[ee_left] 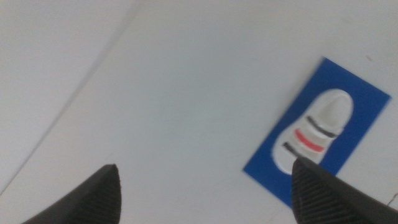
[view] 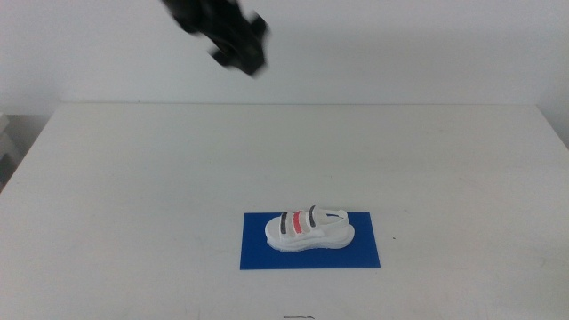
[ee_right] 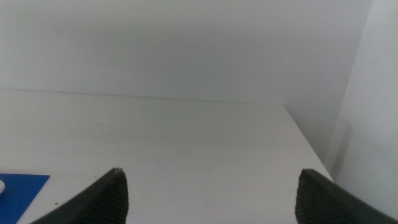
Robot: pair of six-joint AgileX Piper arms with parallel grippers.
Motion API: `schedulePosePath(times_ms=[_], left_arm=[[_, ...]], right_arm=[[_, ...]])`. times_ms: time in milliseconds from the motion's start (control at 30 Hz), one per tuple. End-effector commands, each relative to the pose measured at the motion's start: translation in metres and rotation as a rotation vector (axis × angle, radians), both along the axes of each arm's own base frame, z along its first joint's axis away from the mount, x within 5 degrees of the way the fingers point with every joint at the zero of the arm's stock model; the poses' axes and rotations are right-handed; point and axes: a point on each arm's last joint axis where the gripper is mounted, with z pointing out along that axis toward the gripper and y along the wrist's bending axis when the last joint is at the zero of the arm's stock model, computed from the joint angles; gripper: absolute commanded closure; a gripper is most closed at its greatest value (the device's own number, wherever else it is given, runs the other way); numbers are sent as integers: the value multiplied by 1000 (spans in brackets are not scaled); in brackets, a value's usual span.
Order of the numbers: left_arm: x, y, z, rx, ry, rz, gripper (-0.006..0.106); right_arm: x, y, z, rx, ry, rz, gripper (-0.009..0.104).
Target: Use one arm to grab the shoe from the table and place it on the mat.
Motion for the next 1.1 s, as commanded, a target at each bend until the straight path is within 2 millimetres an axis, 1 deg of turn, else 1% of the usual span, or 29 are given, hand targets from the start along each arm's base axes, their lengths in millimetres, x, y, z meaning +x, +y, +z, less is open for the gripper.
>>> schedulePosePath(times_ms=[0, 67, 133, 200, 267, 367, 467, 567, 633, 733, 833, 900, 1000, 1067], left_arm=[[-33, 28, 41, -72, -45, 66, 7], [-45, 45, 53, -121, -91, 139, 7], [-60, 61, 63, -170, -174, 188, 7], [-75, 75, 68, -206, -269, 222, 7], [-93, 87, 68, -246, -365, 249, 7], [-124, 105, 59, -303, -497, 296, 7], [-155, 122, 40, -376, -622, 353, 7], [-191, 138, 14, -442, -757, 414, 7], [-213, 145, -5, -472, -833, 440, 7], [-237, 151, -33, -529, -892, 474, 7], [-252, 155, -61, -548, -913, 497, 7], [-257, 156, -78, -542, -907, 504, 7], [-255, 157, -111, -501, -892, 518, 7], [-254, 160, -129, -476, -869, 550, 7]], right_arm=[[-2, 0, 14, -15, -113, 1, 1], [-2, 0, 14, -15, -113, 1, 1], [-2, 0, 14, -15, -113, 1, 1], [-2, 0, 14, -15, -113, 1, 1], [-2, 0, 14, -15, -113, 1, 1], [-2, 0, 14, -15, -113, 1, 1], [-2, 0, 14, -15, -113, 1, 1], [-2, 0, 14, -15, -113, 1, 1], [-2, 0, 14, -15, -113, 1, 1], [-2, 0, 14, -15, -113, 1, 1], [-2, 0, 14, -15, -113, 1, 1], [-2, 0, 14, -15, -113, 1, 1], [-2, 0, 14, -15, -113, 1, 1], [-2, 0, 14, -15, -113, 1, 1]])
